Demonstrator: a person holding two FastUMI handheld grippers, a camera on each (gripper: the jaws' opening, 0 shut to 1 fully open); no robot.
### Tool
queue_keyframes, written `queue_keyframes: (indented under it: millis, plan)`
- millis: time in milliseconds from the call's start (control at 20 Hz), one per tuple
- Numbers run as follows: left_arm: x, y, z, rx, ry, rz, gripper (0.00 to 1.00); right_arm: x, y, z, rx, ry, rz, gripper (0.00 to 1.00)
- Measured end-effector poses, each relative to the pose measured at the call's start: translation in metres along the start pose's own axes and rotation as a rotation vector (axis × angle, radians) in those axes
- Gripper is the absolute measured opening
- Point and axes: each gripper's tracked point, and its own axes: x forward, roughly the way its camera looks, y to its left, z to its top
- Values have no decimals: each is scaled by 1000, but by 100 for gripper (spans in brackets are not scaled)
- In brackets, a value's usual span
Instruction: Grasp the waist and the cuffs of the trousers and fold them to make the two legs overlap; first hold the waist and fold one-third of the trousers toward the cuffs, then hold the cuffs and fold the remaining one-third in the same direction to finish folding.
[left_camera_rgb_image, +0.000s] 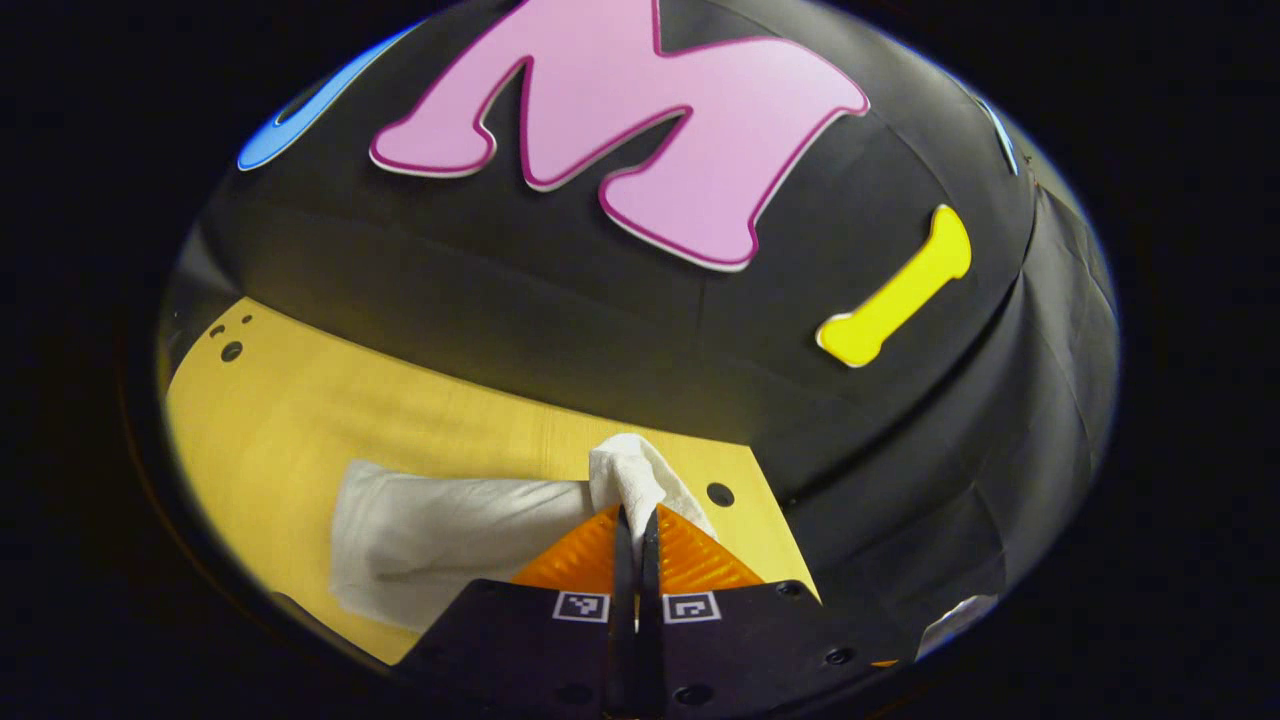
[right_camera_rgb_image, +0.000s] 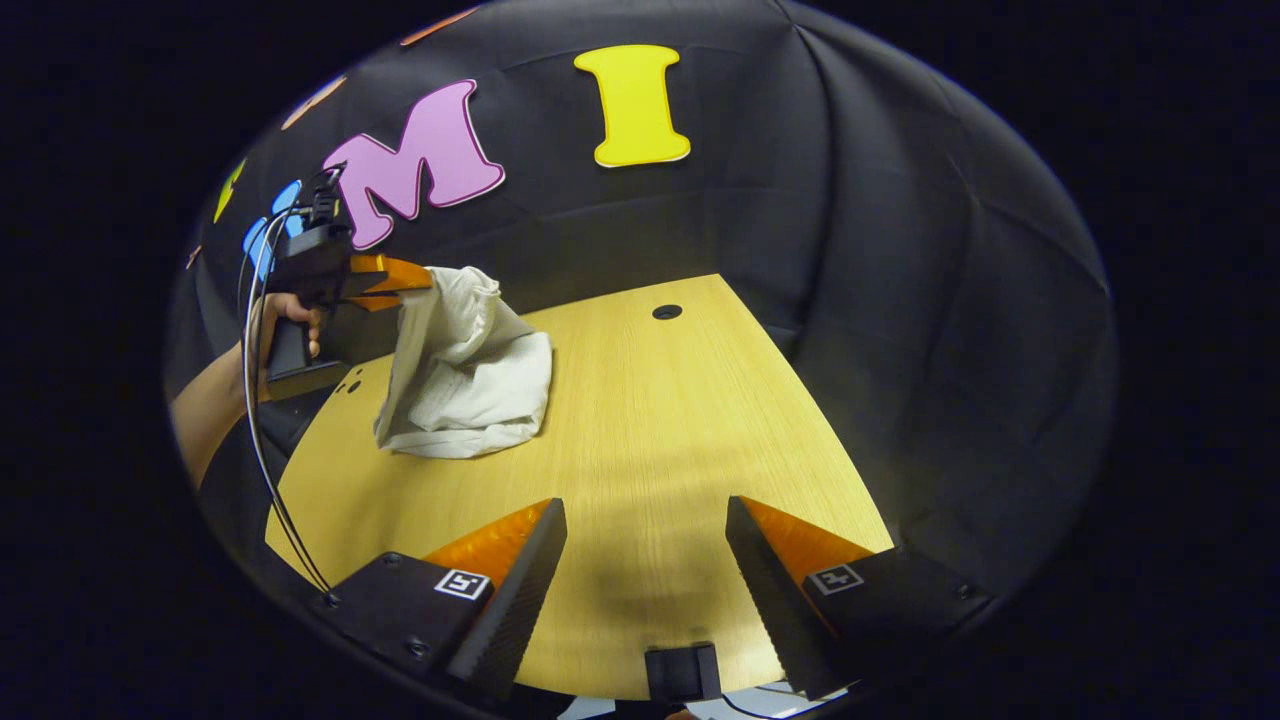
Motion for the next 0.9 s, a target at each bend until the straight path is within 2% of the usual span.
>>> queue_keyframes:
  millis: [250,350,400,450,600,800,850,900]
  plan:
    - [11,-9,-36,-8,94,-19,8,-3,5,-11,1,28,25,99]
    - [5,-12,-42,-36,108,-29,12,-5,8,-6,-3,22,25,99]
    - [9,-11,-46,-44,106,-36,17,-5,11,-7,-8,19,26,99]
    - [5,-11,-46,-43,98,-39,14,-6,16,-7,-14,15,28,99]
    - [-17,6,-42,2,49,-6,100,-5,32,-4,-41,2,34,99]
    - [-74,32,-27,81,-25,24,95,-15,60,9,-59,-37,29,99]
    - [-91,39,-21,96,-51,35,91,-16,70,14,-62,-52,32,99]
    - [-111,46,-15,104,-75,42,96,-19,79,16,-70,-62,31,99]
